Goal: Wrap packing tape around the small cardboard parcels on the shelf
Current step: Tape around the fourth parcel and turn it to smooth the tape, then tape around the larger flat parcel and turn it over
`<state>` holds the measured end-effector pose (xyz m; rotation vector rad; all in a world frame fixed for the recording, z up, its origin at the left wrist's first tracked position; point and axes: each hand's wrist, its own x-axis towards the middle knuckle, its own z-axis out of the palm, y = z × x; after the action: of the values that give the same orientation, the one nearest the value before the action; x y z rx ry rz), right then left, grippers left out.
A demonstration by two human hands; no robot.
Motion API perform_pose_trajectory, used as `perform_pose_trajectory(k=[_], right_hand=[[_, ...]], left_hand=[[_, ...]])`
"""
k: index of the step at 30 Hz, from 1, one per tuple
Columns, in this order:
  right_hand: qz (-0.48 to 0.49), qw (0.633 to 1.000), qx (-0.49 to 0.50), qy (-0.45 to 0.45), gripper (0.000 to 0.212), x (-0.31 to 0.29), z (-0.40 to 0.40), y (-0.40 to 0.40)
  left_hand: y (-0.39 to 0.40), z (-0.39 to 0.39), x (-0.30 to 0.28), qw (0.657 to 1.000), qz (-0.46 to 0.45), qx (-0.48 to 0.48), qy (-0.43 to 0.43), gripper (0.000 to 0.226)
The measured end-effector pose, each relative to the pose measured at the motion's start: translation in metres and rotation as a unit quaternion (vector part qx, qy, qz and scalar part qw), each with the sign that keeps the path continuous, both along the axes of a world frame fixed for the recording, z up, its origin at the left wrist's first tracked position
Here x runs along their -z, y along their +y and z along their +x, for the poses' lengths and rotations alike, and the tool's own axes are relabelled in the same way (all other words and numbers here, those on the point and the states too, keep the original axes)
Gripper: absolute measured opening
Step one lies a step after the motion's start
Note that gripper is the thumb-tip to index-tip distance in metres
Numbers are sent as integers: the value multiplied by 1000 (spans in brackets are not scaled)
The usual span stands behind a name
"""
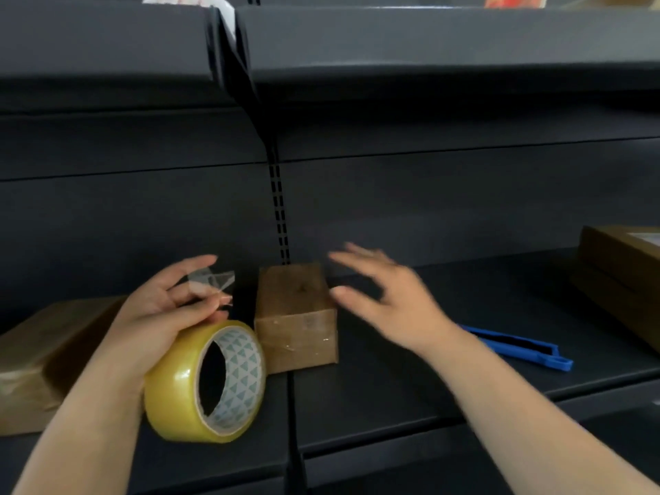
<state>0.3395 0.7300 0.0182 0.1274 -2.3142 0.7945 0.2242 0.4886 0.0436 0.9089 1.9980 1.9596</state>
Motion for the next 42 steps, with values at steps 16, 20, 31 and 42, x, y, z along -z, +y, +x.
perform_pose_trajectory(k=[16, 20, 31, 42], right_hand=[[162, 884, 346, -271, 46, 43, 104, 101], [180, 872, 380, -251, 43, 47, 101, 112], [69, 968, 240, 11, 36, -36, 194, 176], [-302, 874, 358, -130, 40, -33, 287, 376]], left_hand=[[59, 53, -7, 997, 31, 69, -6, 80], [106, 80, 5, 997, 8, 68, -29, 48], [201, 124, 11, 999, -2, -47, -9, 44], [256, 148, 21, 997, -38, -69, -7, 41]])
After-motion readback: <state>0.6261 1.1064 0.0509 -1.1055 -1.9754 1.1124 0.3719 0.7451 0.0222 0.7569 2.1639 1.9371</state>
